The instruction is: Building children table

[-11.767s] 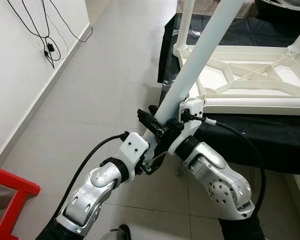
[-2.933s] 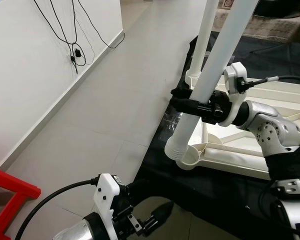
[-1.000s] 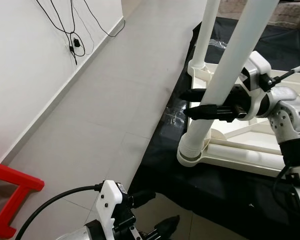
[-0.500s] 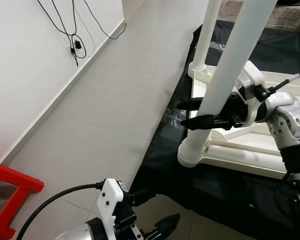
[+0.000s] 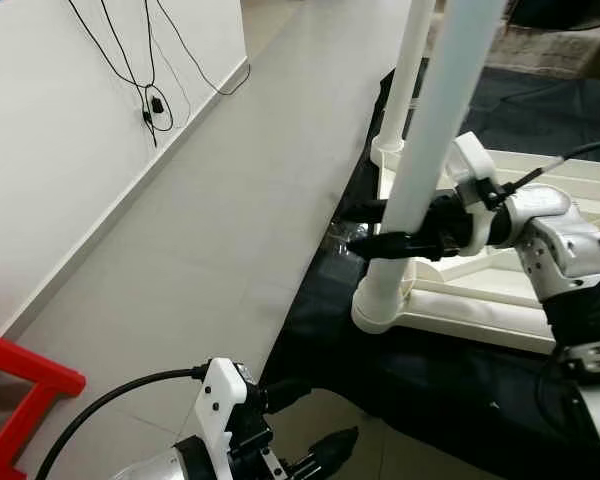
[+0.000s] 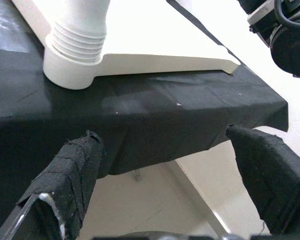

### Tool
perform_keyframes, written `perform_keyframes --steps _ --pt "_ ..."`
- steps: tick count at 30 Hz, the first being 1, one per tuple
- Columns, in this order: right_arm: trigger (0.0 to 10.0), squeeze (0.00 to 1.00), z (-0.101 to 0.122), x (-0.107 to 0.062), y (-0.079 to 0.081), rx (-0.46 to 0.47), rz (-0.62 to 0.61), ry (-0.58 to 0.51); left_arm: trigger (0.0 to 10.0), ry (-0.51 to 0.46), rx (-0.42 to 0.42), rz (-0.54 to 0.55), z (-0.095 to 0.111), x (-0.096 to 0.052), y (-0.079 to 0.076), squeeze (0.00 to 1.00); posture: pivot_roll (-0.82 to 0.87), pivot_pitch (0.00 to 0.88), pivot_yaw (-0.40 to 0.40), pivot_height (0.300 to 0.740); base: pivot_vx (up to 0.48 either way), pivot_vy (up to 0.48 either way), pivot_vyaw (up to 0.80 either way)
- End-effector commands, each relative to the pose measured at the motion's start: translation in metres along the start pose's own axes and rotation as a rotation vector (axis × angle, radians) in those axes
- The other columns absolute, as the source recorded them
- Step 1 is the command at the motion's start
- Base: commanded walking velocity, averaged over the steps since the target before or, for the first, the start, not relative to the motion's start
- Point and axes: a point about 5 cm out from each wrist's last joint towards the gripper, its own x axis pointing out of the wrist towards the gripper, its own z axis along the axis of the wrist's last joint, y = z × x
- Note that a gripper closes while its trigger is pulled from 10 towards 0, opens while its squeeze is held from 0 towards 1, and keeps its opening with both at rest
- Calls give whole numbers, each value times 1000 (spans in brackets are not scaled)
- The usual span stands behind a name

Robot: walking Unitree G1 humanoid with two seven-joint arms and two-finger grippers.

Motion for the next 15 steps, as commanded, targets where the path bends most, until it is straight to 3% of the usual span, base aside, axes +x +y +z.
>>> perform_keyframes --steps 1,15 --pt "10000 0 -28 1 2 73 -56 104 10000 22 -3 4 -5 -1 0 0 130 219 -20 740 0 0 0" --pt "10000 0 -42 5 -13 116 -353 57 10000 18 -6 5 -5 -1 0 0 127 228 -21 740 0 0 0"
